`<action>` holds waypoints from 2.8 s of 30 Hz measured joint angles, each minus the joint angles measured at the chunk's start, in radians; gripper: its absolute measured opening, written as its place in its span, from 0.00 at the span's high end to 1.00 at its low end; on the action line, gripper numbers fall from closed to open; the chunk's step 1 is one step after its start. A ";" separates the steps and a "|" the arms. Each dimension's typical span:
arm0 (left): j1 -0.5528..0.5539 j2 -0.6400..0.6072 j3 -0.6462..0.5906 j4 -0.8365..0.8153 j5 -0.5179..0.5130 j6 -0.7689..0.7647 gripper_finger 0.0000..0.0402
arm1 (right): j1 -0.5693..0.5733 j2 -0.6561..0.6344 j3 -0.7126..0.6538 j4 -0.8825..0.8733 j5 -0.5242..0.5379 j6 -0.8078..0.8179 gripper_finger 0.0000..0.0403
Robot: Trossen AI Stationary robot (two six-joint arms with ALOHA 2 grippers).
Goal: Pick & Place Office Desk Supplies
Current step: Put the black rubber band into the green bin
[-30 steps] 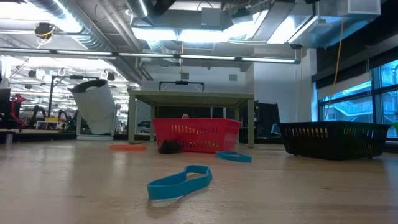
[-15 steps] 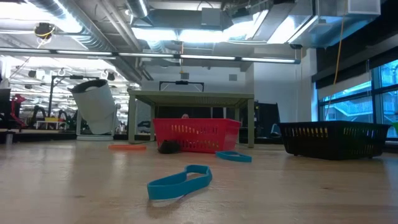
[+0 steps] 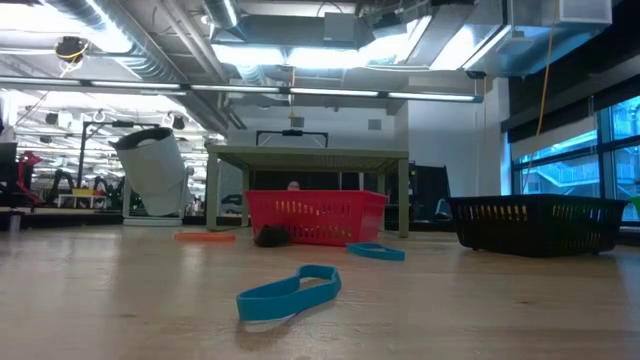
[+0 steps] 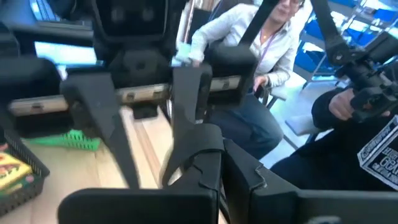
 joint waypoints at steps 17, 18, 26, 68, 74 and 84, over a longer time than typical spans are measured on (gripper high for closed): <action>0.005 0.001 0.000 0.029 0.058 0.019 1.00 | -0.051 0.058 0.000 0.153 -0.105 -0.060 0.67; 0.005 0.001 0.000 0.027 0.063 0.019 1.00 | -0.050 0.065 0.000 0.164 -0.105 -0.062 0.67; 0.004 0.002 0.000 0.021 0.065 0.009 1.00 | -0.050 0.069 0.001 0.175 -0.106 -0.095 0.92; -0.161 0.163 0.000 -0.340 0.009 0.228 0.78 | 0.145 -0.222 0.002 -1.587 -0.537 1.224 1.00; -0.152 0.216 0.000 -0.282 -0.021 0.214 0.78 | 0.182 -0.183 0.001 -1.670 -0.680 1.295 1.00; -0.154 0.229 0.007 -0.333 -0.107 0.261 0.81 | 0.191 -0.179 -0.023 -1.647 -0.726 1.299 1.00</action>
